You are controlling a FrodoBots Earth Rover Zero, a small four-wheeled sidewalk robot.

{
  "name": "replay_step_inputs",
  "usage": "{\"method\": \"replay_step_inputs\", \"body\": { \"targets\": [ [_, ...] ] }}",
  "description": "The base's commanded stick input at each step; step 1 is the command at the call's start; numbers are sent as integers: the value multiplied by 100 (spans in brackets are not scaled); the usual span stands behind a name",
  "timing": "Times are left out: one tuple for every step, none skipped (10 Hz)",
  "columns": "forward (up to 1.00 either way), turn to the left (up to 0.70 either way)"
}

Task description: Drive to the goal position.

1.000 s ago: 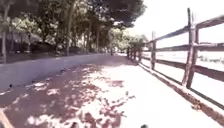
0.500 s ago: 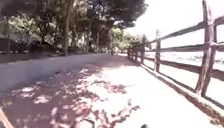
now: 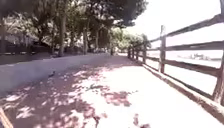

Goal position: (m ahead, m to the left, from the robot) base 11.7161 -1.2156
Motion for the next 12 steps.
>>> {"method": "replay_step_inputs", "body": {
  "targets": [
    [70,-35],
    [70,-35],
    [70,-35],
    [70,-35],
    [70,-18],
    [70,0],
    [70,0],
    [70,0],
    [70,0],
    [70,0],
    [70,0],
    [70,0]
  ]
}}
